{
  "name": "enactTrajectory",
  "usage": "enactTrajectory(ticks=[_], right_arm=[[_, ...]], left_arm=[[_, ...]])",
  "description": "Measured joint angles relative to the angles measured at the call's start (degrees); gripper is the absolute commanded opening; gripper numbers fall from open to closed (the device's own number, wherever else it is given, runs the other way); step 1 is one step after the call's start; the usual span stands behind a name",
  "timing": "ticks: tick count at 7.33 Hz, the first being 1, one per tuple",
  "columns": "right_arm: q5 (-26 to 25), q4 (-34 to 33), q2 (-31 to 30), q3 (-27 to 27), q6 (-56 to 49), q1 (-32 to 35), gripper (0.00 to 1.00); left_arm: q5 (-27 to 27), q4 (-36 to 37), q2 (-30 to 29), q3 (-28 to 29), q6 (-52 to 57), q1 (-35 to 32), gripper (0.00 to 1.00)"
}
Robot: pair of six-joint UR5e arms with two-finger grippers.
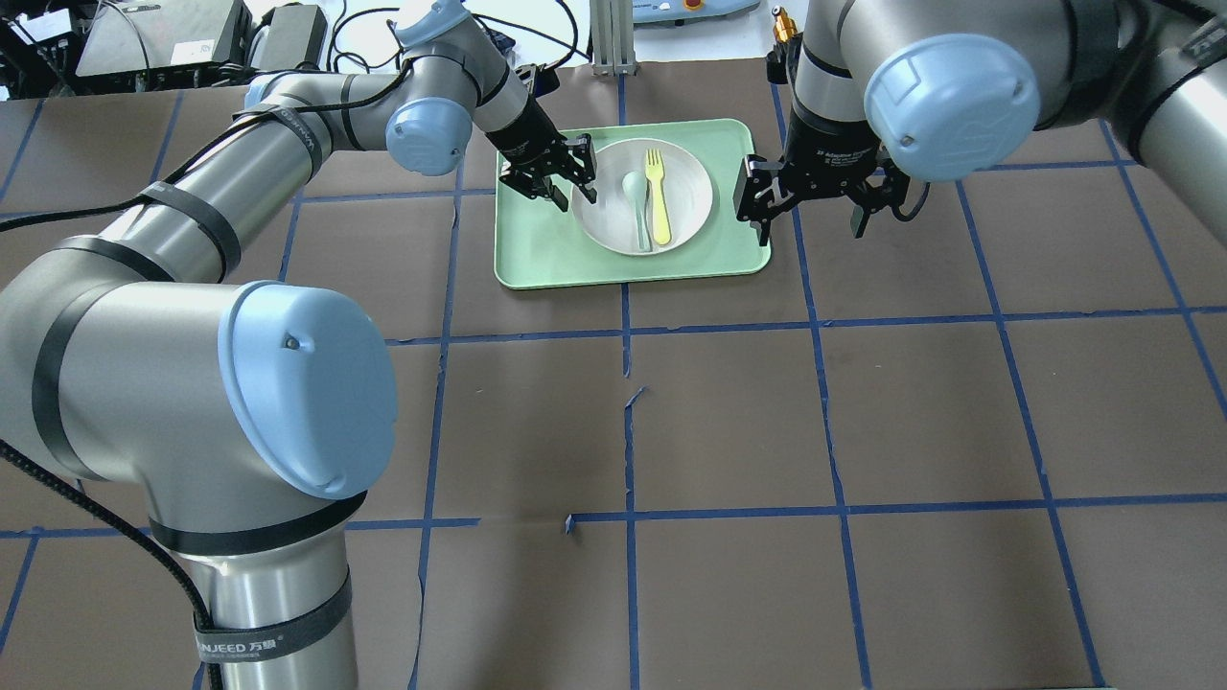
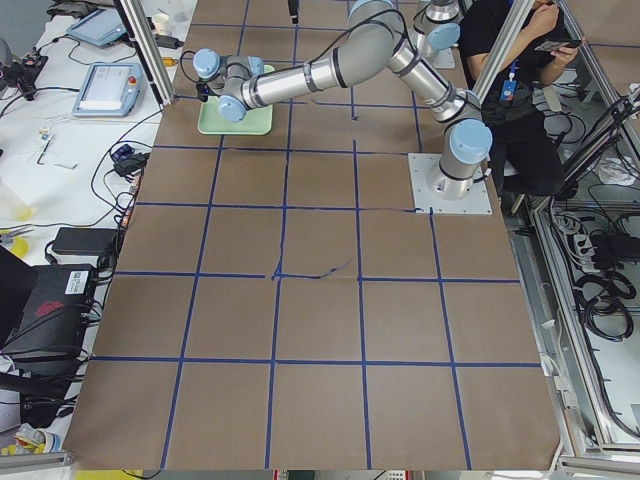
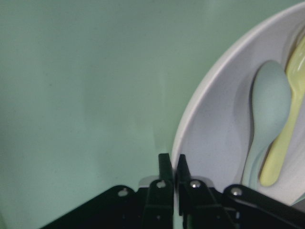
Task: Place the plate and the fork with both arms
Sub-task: 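Release the plate with the left gripper while the right gripper reaches the fork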
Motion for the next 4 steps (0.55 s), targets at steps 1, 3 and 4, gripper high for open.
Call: enactTrajectory(ticks=[1,3,4], right_arm=[[0.05,-5.93,1.86,-0.50,0.16,0.01,1.00],[0.37,-16.69,8.10,-3.77,0.90,0.25,0.67],[1.16,-18.71,11.98,-6.99,1.81,0.74,0.67]], left_arm=[[1.46,-1.00,2.05,-0.69,0.12,0.38,1.00],[10.28,-7.58,8.20,-3.02,2.16,2.24,1.00],[14.33,-10.74,11.50,-4.97,3.35,3.09,1.00]])
